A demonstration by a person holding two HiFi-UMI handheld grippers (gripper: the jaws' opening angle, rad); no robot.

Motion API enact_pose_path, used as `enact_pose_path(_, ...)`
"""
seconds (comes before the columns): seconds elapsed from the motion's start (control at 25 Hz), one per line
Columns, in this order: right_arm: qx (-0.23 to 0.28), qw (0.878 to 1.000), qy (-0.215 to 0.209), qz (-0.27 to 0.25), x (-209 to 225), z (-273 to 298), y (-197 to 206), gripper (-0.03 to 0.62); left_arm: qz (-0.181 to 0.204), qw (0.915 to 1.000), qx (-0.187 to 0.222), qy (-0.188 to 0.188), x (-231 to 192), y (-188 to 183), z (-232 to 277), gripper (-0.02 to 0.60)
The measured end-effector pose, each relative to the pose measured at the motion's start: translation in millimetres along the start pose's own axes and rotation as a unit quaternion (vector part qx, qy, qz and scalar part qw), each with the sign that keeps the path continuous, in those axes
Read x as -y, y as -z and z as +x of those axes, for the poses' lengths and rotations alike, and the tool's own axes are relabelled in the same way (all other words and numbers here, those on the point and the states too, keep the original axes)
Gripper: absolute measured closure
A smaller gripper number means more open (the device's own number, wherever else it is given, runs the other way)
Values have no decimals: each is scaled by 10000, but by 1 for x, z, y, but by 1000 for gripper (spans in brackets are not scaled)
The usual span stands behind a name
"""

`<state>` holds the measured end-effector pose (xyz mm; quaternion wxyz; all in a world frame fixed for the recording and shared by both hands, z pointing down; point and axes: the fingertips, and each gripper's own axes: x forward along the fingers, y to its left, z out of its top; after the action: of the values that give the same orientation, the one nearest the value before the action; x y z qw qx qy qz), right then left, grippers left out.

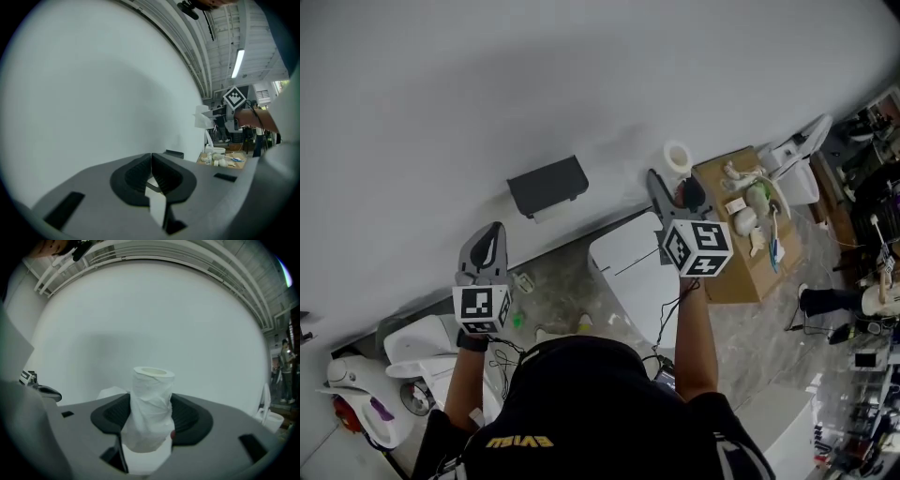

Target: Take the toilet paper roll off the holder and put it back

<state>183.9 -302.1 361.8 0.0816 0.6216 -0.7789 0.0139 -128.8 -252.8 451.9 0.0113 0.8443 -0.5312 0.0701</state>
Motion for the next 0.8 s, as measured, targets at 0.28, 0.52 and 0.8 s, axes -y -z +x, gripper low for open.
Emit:
enact_pose_path(0.28, -57, 9999, -126, -22, -3, 10, 3, 333, -21, 9999, -12, -109, -3, 0, 2, 569)
enact_pose_path(0.52, -97, 9996, -274, -25, -10, 20, 5, 333, -60, 9997, -48, -228, -7, 3, -2, 569)
enact_pose_path(0.8, -87, 9982, -588, -43, -31, 36, 5, 333, -100, 9985, -28, -537, -18, 2, -18, 569)
